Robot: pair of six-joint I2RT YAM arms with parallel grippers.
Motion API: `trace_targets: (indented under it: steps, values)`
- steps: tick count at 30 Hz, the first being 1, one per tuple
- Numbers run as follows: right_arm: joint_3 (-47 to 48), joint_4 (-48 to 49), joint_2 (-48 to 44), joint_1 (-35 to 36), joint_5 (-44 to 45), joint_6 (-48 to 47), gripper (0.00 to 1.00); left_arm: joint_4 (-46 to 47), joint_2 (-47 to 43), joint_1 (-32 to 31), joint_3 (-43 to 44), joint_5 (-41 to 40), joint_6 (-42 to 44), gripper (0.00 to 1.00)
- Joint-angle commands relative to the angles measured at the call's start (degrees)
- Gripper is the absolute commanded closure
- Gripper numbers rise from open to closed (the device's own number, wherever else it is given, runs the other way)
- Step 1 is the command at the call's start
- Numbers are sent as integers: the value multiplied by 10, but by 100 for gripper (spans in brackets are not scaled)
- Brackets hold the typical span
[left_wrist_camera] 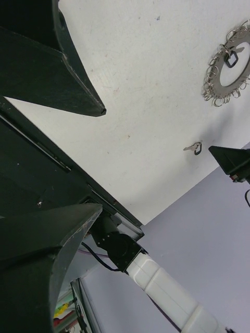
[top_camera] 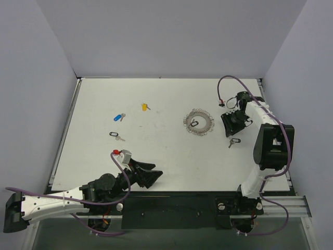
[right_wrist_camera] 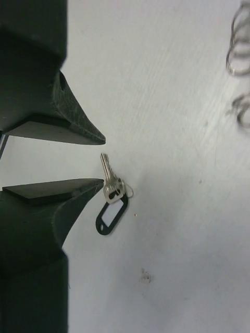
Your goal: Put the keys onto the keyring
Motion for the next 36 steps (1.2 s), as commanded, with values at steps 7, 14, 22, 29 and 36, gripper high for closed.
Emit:
trace_targets:
  steps: [7,14,22,29,36]
  values:
    - [-15,22,-120,5,-248,102,61,-107,2,12,53,-61,-77,10]
    - [63,67,-38,4,-156,306,62,-179,95,97,106,25,-133,10]
    - [148,83,79,-9,-137,442,63,-152,172,143,129,67,-140,10]
    - [188,102,148,-15,-105,511,67,-151,190,165,137,78,-136,10]
    - [195,112,191,-7,-110,546,70,-143,196,178,127,88,-138,11]
